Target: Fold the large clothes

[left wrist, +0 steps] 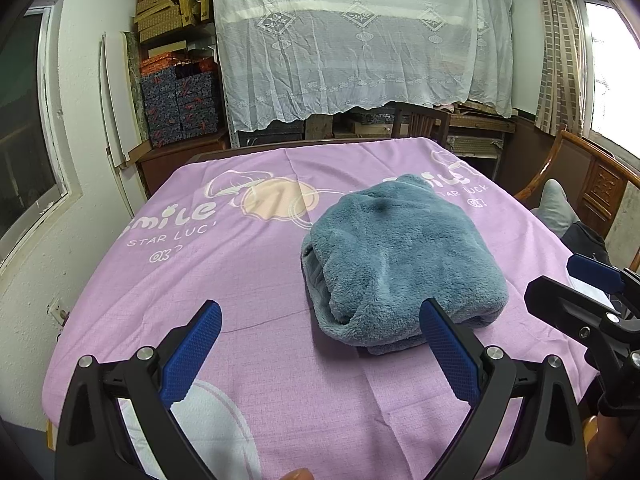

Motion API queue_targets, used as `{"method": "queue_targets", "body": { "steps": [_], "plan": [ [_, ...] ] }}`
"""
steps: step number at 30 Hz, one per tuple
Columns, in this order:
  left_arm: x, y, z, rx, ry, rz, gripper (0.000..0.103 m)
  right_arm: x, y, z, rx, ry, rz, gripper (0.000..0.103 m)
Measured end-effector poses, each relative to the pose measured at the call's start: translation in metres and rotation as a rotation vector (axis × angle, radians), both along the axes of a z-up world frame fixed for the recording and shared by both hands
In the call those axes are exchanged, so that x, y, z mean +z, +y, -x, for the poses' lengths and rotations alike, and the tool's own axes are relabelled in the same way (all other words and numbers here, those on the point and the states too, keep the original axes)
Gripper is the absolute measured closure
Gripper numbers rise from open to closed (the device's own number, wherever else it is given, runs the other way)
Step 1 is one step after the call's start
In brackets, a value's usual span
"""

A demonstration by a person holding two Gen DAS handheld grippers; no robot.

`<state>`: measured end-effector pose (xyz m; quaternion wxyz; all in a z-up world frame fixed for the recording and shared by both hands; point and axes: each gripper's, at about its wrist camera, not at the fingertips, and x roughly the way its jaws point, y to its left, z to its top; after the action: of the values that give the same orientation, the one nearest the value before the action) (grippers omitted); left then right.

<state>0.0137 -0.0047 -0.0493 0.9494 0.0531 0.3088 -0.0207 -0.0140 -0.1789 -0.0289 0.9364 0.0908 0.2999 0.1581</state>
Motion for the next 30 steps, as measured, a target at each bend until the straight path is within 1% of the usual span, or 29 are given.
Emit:
{"method": "queue_targets", "body": {
  "steps": [30],
  "plan": [
    [0.0009,-0.0021,0.0,0.001,0.001,0.0,0.004,0.0008,0.0012,0.0017,0.0,0.002,-0.001,0.005]
  ]
}}
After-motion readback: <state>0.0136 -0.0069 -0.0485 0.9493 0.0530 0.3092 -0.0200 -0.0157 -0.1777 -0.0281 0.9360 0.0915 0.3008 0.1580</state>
